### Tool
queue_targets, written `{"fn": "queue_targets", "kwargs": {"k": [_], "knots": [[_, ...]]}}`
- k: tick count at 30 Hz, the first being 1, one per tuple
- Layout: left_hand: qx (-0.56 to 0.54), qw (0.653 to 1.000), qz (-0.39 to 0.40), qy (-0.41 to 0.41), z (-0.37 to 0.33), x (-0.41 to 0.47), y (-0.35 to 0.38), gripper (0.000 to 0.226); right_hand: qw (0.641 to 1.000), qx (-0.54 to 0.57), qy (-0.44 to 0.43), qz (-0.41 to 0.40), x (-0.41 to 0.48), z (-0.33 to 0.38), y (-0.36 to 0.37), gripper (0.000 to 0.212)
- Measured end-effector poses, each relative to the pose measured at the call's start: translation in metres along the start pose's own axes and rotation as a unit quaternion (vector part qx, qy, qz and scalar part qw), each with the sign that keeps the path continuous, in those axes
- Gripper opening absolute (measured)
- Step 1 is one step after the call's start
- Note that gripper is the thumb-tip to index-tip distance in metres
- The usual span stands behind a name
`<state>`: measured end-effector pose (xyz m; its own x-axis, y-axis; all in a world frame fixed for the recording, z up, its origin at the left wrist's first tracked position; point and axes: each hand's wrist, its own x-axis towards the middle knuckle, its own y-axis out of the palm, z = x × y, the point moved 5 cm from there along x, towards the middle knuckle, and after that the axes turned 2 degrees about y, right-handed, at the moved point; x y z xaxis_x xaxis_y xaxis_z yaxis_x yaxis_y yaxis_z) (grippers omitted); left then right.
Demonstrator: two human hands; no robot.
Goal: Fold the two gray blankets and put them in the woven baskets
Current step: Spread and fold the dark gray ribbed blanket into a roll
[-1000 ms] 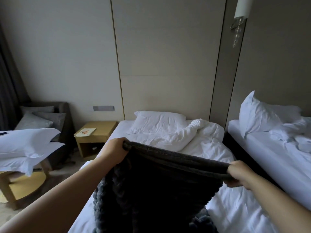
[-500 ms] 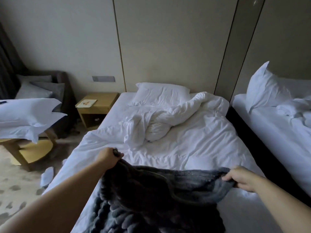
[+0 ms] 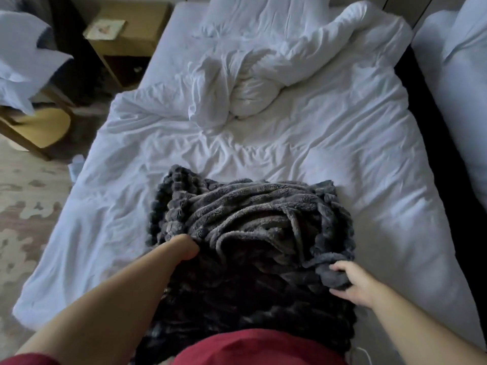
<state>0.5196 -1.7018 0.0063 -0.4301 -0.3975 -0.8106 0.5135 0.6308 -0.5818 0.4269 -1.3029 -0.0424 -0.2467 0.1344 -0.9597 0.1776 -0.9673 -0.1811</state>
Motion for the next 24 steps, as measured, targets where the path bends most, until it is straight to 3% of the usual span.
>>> {"fn": "queue_targets", "kwargs": {"k": [2,3,5,7,9,12,13,15,17,18,19,21,22,24], "knots": [[-0.069,0.995,0.07,-0.009,-0.008,0.004,-0.007,0.032,0.999,-0.031,0.021,0.018,-0.002,0.017,0.014,0.017],[-0.16,0.983,0.086,-0.019,-0.013,0.008,-0.016,0.026,0.998,-0.057,0.033,0.024,-0.004,0.029,0.021,0.014],[-0.328,0.934,0.131,-0.042,-0.027,0.011,-0.047,0.025,0.993,-0.095,0.048,0.044,-0.016,0.066,0.035,0.01],[-0.404,0.905,0.134,-0.016,-0.049,0.019,-0.101,0.03,0.993,-0.062,0.034,0.09,-0.036,0.127,0.052,0.011],[-0.45,0.887,0.099,0.031,-0.083,0.031,-0.174,0.034,0.991,0.024,-0.021,0.13,-0.063,0.213,0.068,0.012],[-0.507,0.854,0.031,0.116,-0.151,0.043,-0.316,0.035,0.969,0.085,-0.195,0.123,-0.125,0.379,0.081,0.012],[-0.537,0.829,-0.003,0.159,-0.175,0.044,-0.372,0.034,0.954,0.093,-0.262,0.115,-0.152,0.439,0.084,0.011],[-0.617,0.745,-0.09,0.237,-0.214,0.045,-0.486,0.036,0.905,0.167,-0.376,0.108,-0.209,0.554,0.086,0.015],[-0.681,0.65,-0.124,0.315,-0.236,0.041,-0.583,0.054,0.819,0.28,-0.476,0.156,-0.263,0.649,0.085,0.014],[-0.689,0.625,-0.106,0.352,-0.243,0.043,-0.617,0.065,0.778,0.308,-0.515,0.189,-0.281,0.686,0.085,0.02],[-0.677,0.631,-0.104,0.364,-0.246,0.05,-0.643,0.073,0.757,0.316,-0.532,0.209,-0.292,0.715,0.085,0.044],[-0.614,0.709,-0.19,0.292,-0.237,0.083,-0.672,0.077,0.773,0.287,-0.534,0.189,-0.285,0.755,0.087,0.077],[-0.584,0.733,-0.25,0.243,-0.227,0.103,-0.679,0.079,0.787,0.25,-0.537,0.171,-0.273,0.766,0.091,0.076],[-0.552,0.748,-0.309,0.2,-0.214,0.143,-0.672,0.072,0.817,0.157,-0.54,0.13,-0.234,0.772,0.104,0.059]]}}
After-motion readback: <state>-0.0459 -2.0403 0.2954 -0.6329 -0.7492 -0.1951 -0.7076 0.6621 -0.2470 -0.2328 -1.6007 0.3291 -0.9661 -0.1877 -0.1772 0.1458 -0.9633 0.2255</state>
